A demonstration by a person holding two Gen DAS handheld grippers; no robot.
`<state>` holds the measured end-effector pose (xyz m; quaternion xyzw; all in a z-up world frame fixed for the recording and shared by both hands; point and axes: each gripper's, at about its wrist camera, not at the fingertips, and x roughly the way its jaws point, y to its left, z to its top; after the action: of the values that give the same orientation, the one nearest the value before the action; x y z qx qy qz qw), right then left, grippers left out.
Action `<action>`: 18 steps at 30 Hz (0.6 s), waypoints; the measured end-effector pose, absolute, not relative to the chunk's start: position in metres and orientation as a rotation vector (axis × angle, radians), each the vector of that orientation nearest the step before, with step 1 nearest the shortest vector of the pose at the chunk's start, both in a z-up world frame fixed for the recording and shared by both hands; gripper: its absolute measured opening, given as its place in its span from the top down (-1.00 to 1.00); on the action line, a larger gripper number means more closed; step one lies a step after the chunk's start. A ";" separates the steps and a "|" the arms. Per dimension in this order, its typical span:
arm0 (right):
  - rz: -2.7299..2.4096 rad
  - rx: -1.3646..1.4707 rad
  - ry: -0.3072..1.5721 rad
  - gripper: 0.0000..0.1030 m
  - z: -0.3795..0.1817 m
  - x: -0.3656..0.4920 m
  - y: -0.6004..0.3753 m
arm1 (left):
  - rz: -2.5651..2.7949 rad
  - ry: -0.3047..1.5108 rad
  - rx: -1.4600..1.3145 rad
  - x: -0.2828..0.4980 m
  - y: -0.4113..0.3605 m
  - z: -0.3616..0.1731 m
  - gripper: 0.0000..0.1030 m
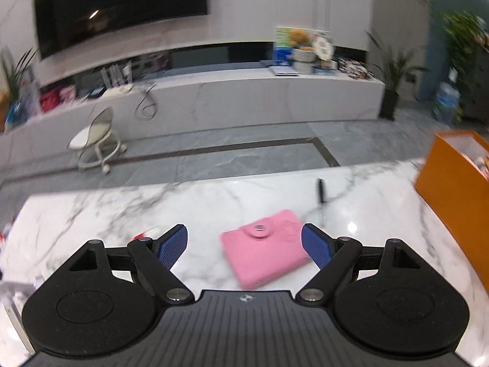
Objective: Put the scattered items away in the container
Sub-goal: 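Grasp the black screwdriver with the right tool while the left tool grasps the red-capped bottle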
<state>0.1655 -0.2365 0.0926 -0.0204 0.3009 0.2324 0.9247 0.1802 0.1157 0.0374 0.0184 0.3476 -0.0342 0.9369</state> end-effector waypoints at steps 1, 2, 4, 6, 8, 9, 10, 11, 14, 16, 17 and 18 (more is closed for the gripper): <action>0.485 -0.048 0.623 -0.47 0.090 0.167 -0.231 | -0.064 0.711 0.026 0.182 0.123 0.036 -0.88; 0.491 -0.051 0.629 -0.47 0.087 0.168 -0.226 | -0.062 0.711 0.028 0.184 0.128 0.035 -0.88; 0.503 -0.056 0.641 -0.47 0.082 0.171 -0.218 | -0.062 0.707 0.056 0.188 0.134 0.035 -0.88; 0.517 -0.064 0.648 -0.47 0.077 0.172 -0.209 | -0.049 0.695 0.091 0.194 0.143 0.032 -0.88; 0.532 -0.076 0.653 -0.47 0.073 0.173 -0.202 | -0.031 0.690 0.092 0.200 0.153 0.027 -0.88; 0.539 -0.084 0.656 -0.47 0.070 0.173 -0.198 | -0.022 0.689 0.087 0.202 0.158 0.025 -0.88; 0.545 -0.091 0.662 -0.47 0.067 0.173 -0.194 | -0.016 0.688 0.081 0.204 0.163 0.022 -0.88; 0.548 -0.097 0.667 -0.46 0.064 0.174 -0.192 | -0.014 0.688 0.075 0.206 0.168 0.020 -0.88; 0.552 -0.107 0.683 -0.46 0.055 0.177 -0.184 | -0.014 0.682 0.089 0.211 0.179 0.011 -0.88; 0.555 -0.112 0.690 -0.45 0.050 0.178 -0.179 | -0.016 0.680 0.100 0.214 0.185 0.003 -0.88; 0.557 -0.115 0.691 -0.44 0.048 0.179 -0.177 | -0.013 0.685 0.101 0.216 0.187 -0.002 -0.88; 0.558 -0.119 0.691 -0.43 0.046 0.179 -0.175 | -0.006 0.694 0.098 0.219 0.189 -0.006 -0.88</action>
<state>0.1790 -0.1749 0.0463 -0.0574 0.3341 0.2700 0.9012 0.2189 0.1893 -0.0062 0.0481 0.3398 -0.0032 0.9393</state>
